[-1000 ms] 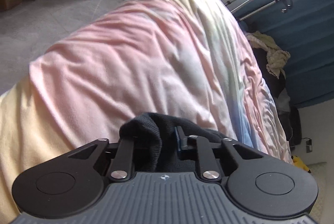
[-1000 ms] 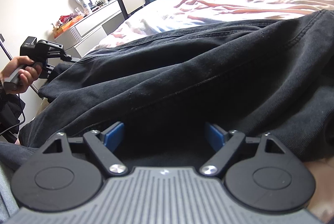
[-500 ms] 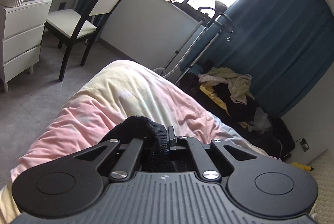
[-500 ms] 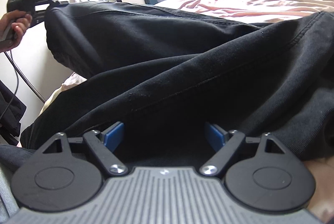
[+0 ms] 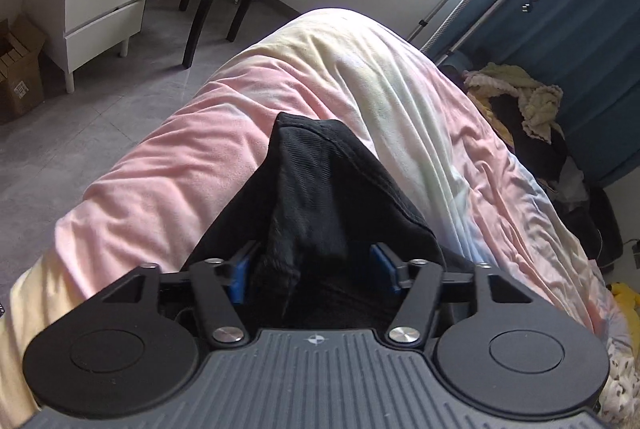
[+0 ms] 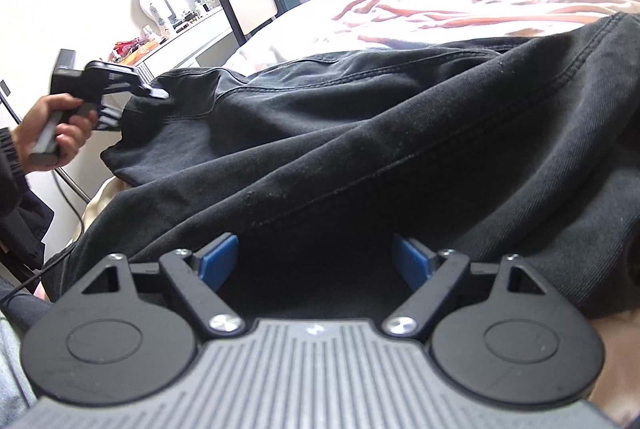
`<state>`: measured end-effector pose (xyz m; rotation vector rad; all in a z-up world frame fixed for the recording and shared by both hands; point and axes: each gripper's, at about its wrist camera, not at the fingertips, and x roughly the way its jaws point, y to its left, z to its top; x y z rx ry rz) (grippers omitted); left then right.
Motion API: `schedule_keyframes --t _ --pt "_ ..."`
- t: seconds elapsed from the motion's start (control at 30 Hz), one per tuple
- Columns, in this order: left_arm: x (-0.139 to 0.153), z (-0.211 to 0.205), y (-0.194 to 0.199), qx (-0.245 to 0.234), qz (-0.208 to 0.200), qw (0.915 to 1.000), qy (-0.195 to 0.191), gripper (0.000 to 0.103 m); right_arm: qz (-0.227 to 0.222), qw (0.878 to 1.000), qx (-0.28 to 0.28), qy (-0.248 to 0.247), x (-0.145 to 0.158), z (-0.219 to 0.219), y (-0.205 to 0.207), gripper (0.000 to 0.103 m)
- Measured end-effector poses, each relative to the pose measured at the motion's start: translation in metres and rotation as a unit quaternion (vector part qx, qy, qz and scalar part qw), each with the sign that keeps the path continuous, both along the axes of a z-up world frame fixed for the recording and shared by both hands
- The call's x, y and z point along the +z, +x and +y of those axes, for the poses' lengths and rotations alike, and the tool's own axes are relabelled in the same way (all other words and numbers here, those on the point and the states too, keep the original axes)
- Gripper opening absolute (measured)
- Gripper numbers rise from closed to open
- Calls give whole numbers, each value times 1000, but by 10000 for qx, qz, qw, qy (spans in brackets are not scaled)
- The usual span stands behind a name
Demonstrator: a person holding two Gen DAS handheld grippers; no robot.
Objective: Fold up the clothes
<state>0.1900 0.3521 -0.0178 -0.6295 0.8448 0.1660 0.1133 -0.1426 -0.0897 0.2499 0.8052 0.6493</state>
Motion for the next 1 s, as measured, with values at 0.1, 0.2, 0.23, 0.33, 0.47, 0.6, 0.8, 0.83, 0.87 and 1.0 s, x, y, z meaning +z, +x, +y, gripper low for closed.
schedule_keyframes --t 0.1,0.2,0.23,0.33,0.47,0.6,0.8,0.83,0.87,1.0 --pt "22 -8 -32 -150 61 9999 -18 79 43 10000 -45 57 4 -3 1 85" --pt "45 -16 -79 -175 106 9997 -131 85 58 9999 -117 72 10 -7 -3 84" --pt "50 -19 -97 -229 84 9996 -168 87 51 9999 -144 62 11 -9 -5 84" --pt "55 -25 -151 -335 93 9993 -152 90 7 9997 -208 85 17 -15 -11 84" --pt "35 -17 -203 -108 417 9989 -166 90 -129 9996 -238 120 27 -22 -22 84" --pt "-11 -6 -228 -79 1037 9930 -563 90 -206 9993 -317 78 34 -30 -34 84" --pt "-49 9 -243 -200 1027 9811 -1628 77 -243 9972 -688 150 43 -54 -52 84" --pt "-49 8 -243 -215 1022 9823 -1553 73 -249 9967 -759 169 44 -58 -54 84" --pt "-48 6 -242 -231 1053 9840 -1418 61 -258 9961 -817 187 45 -61 -55 84" --pt "-43 6 -246 -184 1016 9881 -1140 44 -293 9944 -1005 127 46 -66 -56 84"
